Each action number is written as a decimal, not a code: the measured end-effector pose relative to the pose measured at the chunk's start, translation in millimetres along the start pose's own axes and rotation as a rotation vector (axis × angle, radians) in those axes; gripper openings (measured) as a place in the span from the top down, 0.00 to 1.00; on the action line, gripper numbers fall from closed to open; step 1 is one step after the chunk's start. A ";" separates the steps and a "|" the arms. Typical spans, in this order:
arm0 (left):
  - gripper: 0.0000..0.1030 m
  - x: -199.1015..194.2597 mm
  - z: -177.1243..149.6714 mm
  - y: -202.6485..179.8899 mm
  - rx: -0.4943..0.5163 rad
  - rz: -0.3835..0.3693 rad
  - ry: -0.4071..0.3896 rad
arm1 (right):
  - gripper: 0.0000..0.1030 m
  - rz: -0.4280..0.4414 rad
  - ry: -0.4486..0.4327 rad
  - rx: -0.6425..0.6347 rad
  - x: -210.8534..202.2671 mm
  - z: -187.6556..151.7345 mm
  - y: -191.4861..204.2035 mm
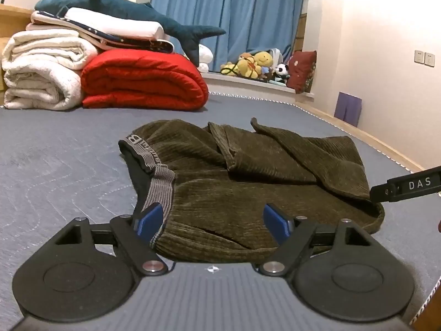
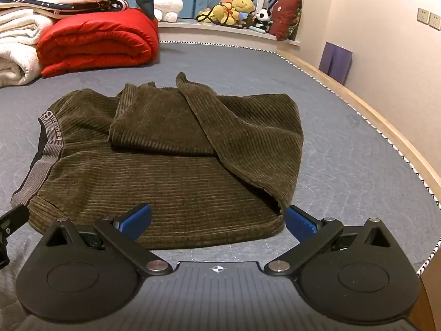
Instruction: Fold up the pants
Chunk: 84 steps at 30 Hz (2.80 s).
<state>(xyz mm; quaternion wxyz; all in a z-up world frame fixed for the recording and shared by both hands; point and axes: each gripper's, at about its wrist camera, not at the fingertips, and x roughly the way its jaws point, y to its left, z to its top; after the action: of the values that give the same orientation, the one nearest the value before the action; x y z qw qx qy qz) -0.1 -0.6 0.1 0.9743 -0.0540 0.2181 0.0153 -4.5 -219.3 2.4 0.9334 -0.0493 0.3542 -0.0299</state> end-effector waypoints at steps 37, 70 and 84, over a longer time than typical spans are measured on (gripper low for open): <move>0.29 -2.9 1.0 -1.4 -0.009 -0.008 -0.008 | 0.01 0.013 -0.005 0.008 -0.5 -1.5 0.2; 0.86 21.7 -1.0 17.3 -0.015 0.010 0.039 | 0.22 -0.030 -0.102 -0.065 81.1 37.0 -73.2; 0.51 67.5 5.0 92.4 -0.283 0.066 0.152 | 0.29 -0.021 0.038 -0.238 141.6 23.9 -48.1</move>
<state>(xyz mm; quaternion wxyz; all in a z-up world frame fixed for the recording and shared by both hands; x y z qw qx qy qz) 58.2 92.3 -33.4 0.9366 -0.1845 0.2885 0.0738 116.2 -278.2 -67.6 0.9137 -0.1630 0.3722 0.0017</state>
